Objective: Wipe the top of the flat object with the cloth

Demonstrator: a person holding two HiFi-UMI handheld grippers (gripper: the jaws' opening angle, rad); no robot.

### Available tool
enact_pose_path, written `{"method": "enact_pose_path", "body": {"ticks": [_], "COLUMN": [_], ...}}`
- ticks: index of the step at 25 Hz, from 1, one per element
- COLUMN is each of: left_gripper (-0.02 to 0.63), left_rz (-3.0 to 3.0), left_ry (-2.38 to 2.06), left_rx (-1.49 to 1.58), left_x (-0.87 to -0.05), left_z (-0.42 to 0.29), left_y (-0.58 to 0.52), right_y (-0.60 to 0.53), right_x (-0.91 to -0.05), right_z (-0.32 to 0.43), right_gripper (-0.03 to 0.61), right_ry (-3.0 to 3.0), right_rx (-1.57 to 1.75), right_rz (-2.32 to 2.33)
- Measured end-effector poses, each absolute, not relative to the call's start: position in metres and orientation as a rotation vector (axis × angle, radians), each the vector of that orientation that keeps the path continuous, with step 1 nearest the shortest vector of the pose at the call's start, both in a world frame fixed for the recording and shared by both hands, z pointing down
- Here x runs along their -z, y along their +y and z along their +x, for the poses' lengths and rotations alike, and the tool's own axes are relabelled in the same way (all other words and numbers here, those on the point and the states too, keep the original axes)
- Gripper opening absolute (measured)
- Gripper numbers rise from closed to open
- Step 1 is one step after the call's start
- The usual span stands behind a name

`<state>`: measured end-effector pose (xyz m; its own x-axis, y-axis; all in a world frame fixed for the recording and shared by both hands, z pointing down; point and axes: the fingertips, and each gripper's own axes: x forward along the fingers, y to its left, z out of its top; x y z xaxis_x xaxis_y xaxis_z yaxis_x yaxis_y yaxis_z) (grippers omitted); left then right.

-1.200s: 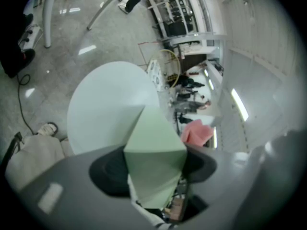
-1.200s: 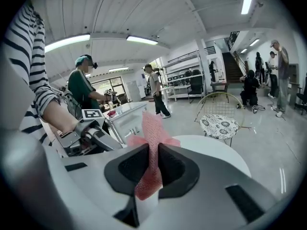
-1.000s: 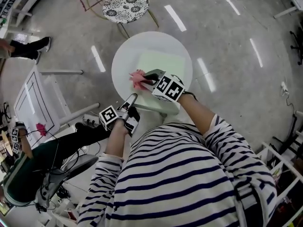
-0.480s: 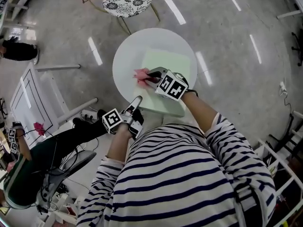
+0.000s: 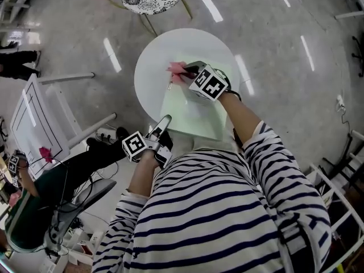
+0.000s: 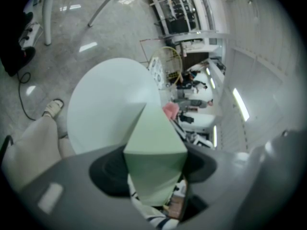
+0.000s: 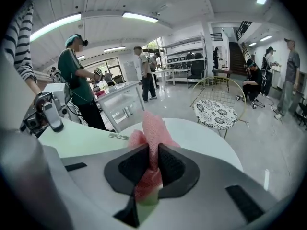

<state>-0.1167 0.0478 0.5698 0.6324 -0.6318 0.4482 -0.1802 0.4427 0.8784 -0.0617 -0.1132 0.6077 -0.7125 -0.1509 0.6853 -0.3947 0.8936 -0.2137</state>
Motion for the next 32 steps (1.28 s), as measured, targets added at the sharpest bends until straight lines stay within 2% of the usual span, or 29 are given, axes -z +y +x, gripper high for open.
{"method": "enact_pose_path", "body": {"ticks": [15,32], "left_gripper": [0.285,0.285], "left_rz": [1.109,1.092], "left_ry": [-0.875,-0.881], "left_rx": [0.314,0.317], "left_x": [-0.572,-0.572], "left_z": [-0.119,-0.117], "left_y": [0.046,0.048], "right_y": [-0.176,-0.160], "right_x": [-0.649,-0.644], "right_z": [-0.033,0.008], "right_gripper": [0.049,0.048], "right_ry": [-2.210,-2.142], "right_rx": [-0.483,-0.501], "right_rz": [0.526,0.625]}}
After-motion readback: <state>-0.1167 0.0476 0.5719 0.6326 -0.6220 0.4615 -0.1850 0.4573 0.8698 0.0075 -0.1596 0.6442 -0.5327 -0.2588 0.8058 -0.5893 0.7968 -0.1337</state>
